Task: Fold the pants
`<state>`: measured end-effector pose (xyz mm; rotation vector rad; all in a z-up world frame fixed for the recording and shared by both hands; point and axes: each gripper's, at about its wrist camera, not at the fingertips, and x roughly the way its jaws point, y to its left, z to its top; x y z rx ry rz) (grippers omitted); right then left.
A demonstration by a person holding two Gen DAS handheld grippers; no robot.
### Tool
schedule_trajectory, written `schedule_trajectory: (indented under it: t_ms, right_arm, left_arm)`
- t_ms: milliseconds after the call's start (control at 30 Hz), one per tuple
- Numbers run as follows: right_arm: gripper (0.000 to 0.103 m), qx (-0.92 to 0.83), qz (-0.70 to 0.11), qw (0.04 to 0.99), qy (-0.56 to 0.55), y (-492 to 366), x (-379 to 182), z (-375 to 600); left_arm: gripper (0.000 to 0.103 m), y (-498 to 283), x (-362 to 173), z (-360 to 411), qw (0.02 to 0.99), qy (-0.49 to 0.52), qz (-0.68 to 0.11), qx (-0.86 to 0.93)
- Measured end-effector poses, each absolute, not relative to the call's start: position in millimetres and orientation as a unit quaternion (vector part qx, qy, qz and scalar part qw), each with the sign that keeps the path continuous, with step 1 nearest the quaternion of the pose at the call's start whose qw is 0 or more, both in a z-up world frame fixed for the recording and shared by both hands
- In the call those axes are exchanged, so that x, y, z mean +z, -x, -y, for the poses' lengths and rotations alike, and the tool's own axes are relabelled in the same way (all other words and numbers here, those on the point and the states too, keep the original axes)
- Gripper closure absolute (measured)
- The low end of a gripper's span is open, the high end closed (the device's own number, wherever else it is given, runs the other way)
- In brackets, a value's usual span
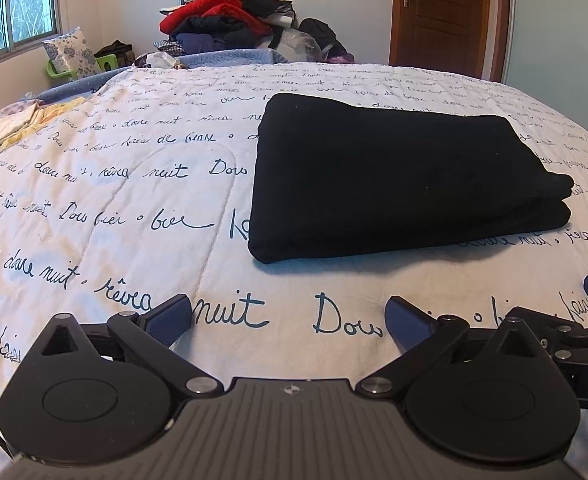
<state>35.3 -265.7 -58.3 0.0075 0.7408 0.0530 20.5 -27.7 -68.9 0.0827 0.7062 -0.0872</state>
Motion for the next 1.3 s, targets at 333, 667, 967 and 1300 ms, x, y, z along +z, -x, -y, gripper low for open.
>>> schedule_trajectory:
  t_ms: [333, 667, 967, 1300]
  right_arm:
    - [0.0, 0.013, -0.356, 0.934, 0.006, -35.8, -65.3, 262.7]
    - [0.0, 0.014, -0.345, 0.938, 0.002, -32.8, -69.3, 263.9]
    - [0.0, 0.014, -0.343, 0.939, 0.001, -31.2, -69.7, 264.6]
    - [0.0, 0.015, -0.341, 0.94, 0.0, -31.1, -70.6, 263.1]
  left_arm:
    - [0.0, -18.3, -72.1, 26.6, 0.939, -0.037, -0.339, -0.042]
    - [0.0, -17.3, -73.1, 25.3, 0.94, -0.033, -0.336, -0.043]
    - [0.0, -17.6, -73.4, 24.7, 0.94, -0.03, -0.336, -0.043]
    - [0.0, -17.4, -73.6, 25.6, 0.941, -0.031, -0.335, -0.042]
